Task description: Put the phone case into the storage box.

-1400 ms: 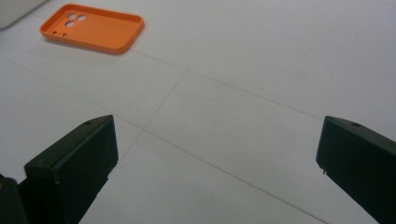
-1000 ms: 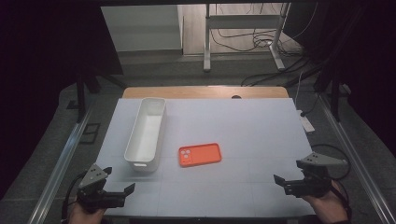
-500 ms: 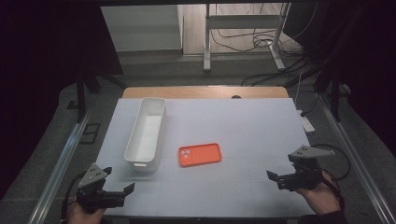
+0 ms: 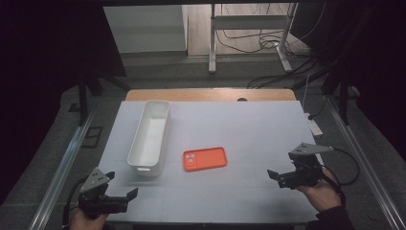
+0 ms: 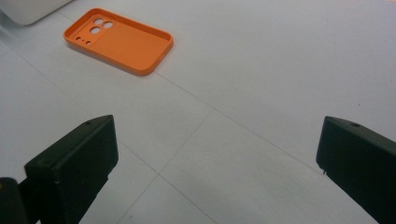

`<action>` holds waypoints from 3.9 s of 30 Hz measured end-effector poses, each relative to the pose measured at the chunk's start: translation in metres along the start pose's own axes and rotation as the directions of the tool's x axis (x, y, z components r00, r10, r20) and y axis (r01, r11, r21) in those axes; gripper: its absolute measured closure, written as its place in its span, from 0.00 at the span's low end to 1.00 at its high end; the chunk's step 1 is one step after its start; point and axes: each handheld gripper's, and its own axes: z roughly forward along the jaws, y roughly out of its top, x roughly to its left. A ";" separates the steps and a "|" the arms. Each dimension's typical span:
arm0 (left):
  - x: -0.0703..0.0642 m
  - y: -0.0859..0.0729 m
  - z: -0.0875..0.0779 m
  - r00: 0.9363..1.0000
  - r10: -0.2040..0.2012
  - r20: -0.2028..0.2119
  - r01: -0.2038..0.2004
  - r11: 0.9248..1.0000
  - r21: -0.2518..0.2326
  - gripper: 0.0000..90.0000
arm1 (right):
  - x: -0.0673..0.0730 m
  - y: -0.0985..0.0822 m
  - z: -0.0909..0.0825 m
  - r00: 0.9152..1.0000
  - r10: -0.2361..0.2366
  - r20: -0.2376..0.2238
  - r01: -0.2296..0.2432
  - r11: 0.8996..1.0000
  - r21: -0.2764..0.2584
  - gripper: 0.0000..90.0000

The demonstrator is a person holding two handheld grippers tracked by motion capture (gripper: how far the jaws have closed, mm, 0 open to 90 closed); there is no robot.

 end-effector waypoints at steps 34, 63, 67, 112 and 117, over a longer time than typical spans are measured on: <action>0.001 0.000 0.000 1.000 -0.005 0.004 0.005 1.000 -0.006 0.01 | 0.011 0.031 0.041 0.997 -0.053 -0.057 0.057 0.996 0.073 0.00; 0.002 -0.001 -0.001 1.000 -0.013 0.012 0.013 1.000 -0.011 0.01 | 0.028 0.055 0.075 0.990 -0.107 -0.093 0.116 0.989 0.095 0.00; 0.002 -0.001 -0.001 1.000 -0.013 0.013 0.013 1.000 -0.012 0.01 | 0.030 0.057 0.079 0.989 -0.110 -0.100 0.119 0.988 0.096 0.00; 0.003 -0.002 -0.002 0.999 -0.019 0.026 0.019 1.000 -0.020 0.01 | 0.054 0.092 0.144 0.982 -0.147 -0.115 0.167 0.969 0.182 0.00; 0.005 -0.002 -0.002 0.999 -0.027 0.034 0.027 0.999 -0.025 0.01 | 0.062 0.096 0.152 0.979 -0.165 -0.119 0.186 0.965 0.187 0.00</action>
